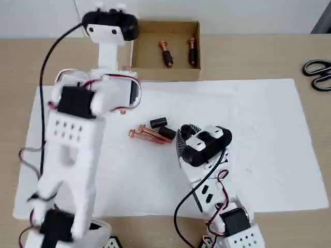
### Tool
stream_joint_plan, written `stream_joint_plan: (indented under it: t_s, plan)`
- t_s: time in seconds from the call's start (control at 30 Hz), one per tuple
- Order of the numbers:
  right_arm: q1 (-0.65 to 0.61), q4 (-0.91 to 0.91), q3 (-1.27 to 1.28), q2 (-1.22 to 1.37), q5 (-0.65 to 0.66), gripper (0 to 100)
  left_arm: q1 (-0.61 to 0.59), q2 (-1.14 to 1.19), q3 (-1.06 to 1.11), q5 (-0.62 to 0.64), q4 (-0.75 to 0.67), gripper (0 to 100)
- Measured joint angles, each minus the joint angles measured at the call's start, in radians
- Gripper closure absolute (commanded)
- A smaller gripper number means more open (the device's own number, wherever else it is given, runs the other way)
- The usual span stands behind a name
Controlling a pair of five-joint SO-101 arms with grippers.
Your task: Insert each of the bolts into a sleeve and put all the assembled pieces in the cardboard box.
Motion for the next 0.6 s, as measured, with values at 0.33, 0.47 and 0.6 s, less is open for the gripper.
stream_joint_plan:
  t_s: [0.33,0.47,0.6]
  plan:
    - [0.0,0.0,0.0,0.0,0.0,99.4,0.028,-0.462,0.347,0.038,-0.253,99]
    - [0.0,0.0,0.0,0.0,0.0,99.4,0.052,-0.717,0.669,-0.064,-0.488,99]
    - [0.0,0.0,0.0,0.0,0.0,99.4,0.052,-0.913,1.01,-0.086,-0.798,99]
